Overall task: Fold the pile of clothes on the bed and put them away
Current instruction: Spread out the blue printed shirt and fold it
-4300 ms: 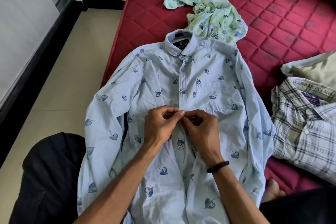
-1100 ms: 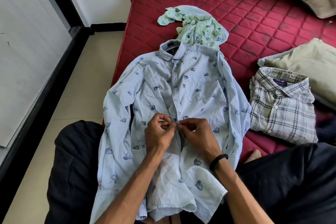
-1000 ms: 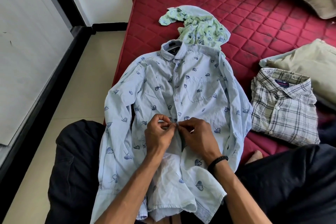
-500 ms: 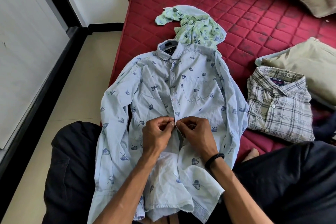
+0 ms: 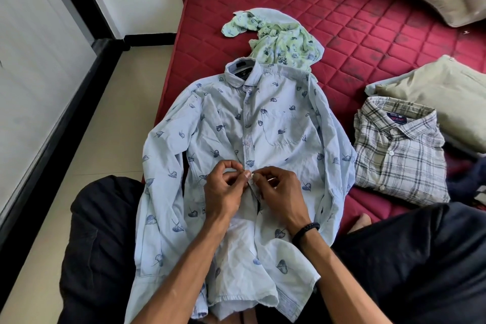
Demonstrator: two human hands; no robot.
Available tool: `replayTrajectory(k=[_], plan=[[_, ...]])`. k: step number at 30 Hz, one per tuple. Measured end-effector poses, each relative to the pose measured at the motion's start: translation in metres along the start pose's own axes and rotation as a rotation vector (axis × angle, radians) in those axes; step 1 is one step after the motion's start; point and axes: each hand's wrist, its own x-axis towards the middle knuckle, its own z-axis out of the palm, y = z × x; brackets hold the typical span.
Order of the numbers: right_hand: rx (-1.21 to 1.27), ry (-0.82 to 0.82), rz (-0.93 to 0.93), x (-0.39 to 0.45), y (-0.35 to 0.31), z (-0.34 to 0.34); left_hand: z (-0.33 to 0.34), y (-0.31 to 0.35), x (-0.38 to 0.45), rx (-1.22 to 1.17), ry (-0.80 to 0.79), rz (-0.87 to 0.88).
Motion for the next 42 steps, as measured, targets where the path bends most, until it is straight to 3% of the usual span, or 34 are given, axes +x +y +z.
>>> replayTrajectory(k=[5,10,14,18,20,24,26,30,32,34,36,39,42], plan=[[-0.193,-0.031,-0.250,0.005,-0.001,0.002,-0.006,0.000,0.006,0.006,-0.023,0.071],[-0.364,0.033,-0.343,0.029,-0.013,0.002,-0.003,0.023,0.028,0.109,-0.022,0.249],[-0.403,0.056,-0.187,0.036,-0.038,-0.013,0.002,0.036,0.059,0.196,-0.017,0.341],[-0.685,-0.294,0.089,-0.016,-0.041,-0.029,-0.009,0.005,0.075,0.381,-0.037,0.281],[-0.763,-0.342,0.153,-0.041,-0.030,-0.034,-0.018,0.000,0.071,0.449,-0.089,0.273],[-0.363,-0.238,0.275,-0.044,-0.023,-0.056,-0.028,0.032,0.023,0.697,-0.207,0.338],[-0.290,-0.203,0.284,-0.038,-0.025,-0.072,-0.032,0.048,-0.018,0.846,-0.301,0.367],[-0.633,-0.046,0.306,-0.032,-0.018,-0.090,-0.061,0.052,-0.075,1.152,-0.473,0.312],[-0.679,0.056,0.145,-0.038,-0.028,-0.086,-0.078,0.055,-0.078,1.120,-0.443,0.255],[-0.472,0.012,-0.035,-0.046,-0.046,-0.068,-0.088,0.069,-0.076,1.117,-0.407,0.225],[-0.361,-0.094,-0.069,-0.052,-0.053,-0.046,-0.092,0.083,-0.071,1.199,-0.413,0.211],[-0.581,-0.126,-0.017,-0.042,-0.035,-0.021,-0.099,0.103,-0.060,1.327,-0.460,0.143],[-0.734,-0.115,0.069,-0.032,-0.015,-0.016,-0.120,0.125,-0.054,1.230,-0.430,0.032]])
